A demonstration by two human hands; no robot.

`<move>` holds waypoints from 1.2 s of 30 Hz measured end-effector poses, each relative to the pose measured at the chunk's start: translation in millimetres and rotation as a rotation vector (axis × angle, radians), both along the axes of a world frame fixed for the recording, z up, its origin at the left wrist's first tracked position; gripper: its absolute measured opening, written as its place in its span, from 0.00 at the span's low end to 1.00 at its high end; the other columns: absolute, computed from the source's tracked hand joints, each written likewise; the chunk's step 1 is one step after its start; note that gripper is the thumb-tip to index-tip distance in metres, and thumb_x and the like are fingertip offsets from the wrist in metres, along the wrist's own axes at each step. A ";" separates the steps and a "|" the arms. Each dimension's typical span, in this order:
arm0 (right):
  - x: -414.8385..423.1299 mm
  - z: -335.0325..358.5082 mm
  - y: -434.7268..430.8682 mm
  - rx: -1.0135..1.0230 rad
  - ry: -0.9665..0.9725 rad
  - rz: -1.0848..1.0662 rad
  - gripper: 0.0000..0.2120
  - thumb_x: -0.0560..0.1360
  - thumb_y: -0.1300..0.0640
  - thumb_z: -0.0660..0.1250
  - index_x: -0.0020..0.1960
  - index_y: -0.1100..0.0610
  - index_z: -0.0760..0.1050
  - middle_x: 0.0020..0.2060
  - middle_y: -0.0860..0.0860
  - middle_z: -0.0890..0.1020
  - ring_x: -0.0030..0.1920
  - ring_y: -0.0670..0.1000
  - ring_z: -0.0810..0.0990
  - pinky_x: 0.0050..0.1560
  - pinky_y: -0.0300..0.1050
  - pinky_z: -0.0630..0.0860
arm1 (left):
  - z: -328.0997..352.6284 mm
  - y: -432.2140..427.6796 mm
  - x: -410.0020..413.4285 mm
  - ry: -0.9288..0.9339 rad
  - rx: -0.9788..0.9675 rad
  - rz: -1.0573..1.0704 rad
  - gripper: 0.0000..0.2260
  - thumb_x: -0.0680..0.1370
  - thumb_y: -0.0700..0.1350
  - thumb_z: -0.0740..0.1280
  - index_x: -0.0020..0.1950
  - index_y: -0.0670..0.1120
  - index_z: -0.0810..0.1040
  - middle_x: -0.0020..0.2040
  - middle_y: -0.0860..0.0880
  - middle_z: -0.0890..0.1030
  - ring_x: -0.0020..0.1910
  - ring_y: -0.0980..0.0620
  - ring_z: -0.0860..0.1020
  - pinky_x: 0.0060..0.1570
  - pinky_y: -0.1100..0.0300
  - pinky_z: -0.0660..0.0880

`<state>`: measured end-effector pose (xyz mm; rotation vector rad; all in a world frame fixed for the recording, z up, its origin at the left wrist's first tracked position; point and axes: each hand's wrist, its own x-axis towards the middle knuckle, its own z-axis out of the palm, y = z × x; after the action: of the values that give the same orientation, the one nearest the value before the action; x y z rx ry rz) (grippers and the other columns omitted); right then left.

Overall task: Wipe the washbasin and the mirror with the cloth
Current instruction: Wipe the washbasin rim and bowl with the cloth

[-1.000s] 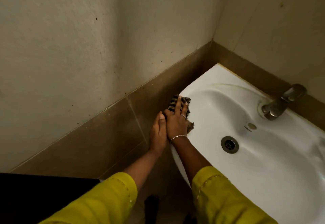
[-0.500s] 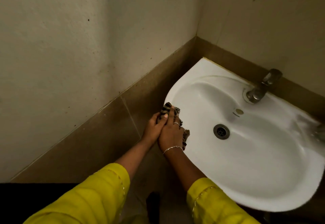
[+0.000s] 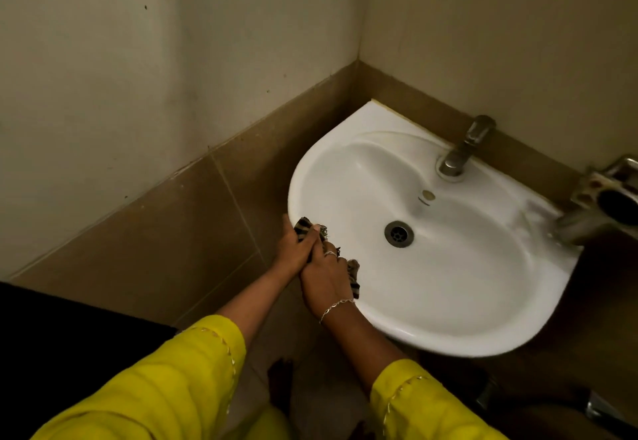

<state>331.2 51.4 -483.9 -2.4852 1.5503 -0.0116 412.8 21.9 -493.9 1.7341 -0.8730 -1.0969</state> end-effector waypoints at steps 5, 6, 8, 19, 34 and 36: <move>-42.0 -1.9 17.9 0.003 0.092 0.162 0.22 0.58 0.55 0.77 0.52 0.53 0.81 0.59 0.60 0.79 0.42 0.59 0.82 0.30 0.47 0.77 | -5.0 19.1 -25.7 -0.205 0.079 0.060 0.35 0.75 0.49 0.66 0.73 0.39 0.50 0.67 0.38 0.69 0.62 0.40 0.72 0.61 0.51 0.70; -50.7 -2.1 20.9 0.002 0.094 0.189 0.21 0.59 0.54 0.76 0.52 0.51 0.81 0.59 0.60 0.78 0.42 0.59 0.81 0.30 0.48 0.77 | -4.9 23.6 -32.4 -0.250 0.081 0.065 0.36 0.76 0.49 0.65 0.74 0.39 0.47 0.69 0.36 0.66 0.64 0.39 0.70 0.63 0.51 0.68; -67.3 -2.7 25.2 -0.017 0.089 0.237 0.20 0.60 0.54 0.76 0.52 0.49 0.80 0.60 0.59 0.78 0.42 0.58 0.81 0.29 0.47 0.77 | -0.4 32.5 -47.4 -0.414 0.064 0.059 0.36 0.77 0.49 0.64 0.74 0.37 0.46 0.73 0.34 0.56 0.72 0.39 0.58 0.69 0.50 0.58; -162.8 -3.0 38.5 -0.085 0.033 0.416 0.18 0.59 0.54 0.76 0.47 0.44 0.77 0.53 0.52 0.80 0.47 0.54 0.80 0.36 0.46 0.75 | -4.6 50.0 -100.6 -0.862 -0.161 -0.527 0.38 0.73 0.65 0.41 0.73 0.41 0.57 0.75 0.41 0.58 0.75 0.47 0.48 0.73 0.53 0.45; -219.2 8.4 44.3 0.043 -0.044 0.110 0.33 0.64 0.46 0.73 0.66 0.46 0.67 0.61 0.45 0.76 0.62 0.50 0.73 0.64 0.58 0.62 | -9.2 54.3 -109.1 -1.087 -0.339 -0.914 0.42 0.71 0.71 0.36 0.58 0.43 0.75 0.51 0.44 0.82 0.48 0.44 0.79 0.49 0.52 0.74; -219.4 0.8 47.7 -0.049 0.018 0.150 0.36 0.55 0.43 0.77 0.62 0.45 0.72 0.52 0.44 0.81 0.52 0.49 0.80 0.52 0.54 0.74 | -10.7 54.2 -108.0 -1.098 -0.365 -0.910 0.41 0.72 0.71 0.36 0.56 0.44 0.76 0.48 0.44 0.82 0.45 0.44 0.80 0.46 0.53 0.75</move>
<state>111.8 99.1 -483.1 -2.6402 1.3820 -0.0035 304.8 76.1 -504.7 1.5509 -2.5202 -0.3042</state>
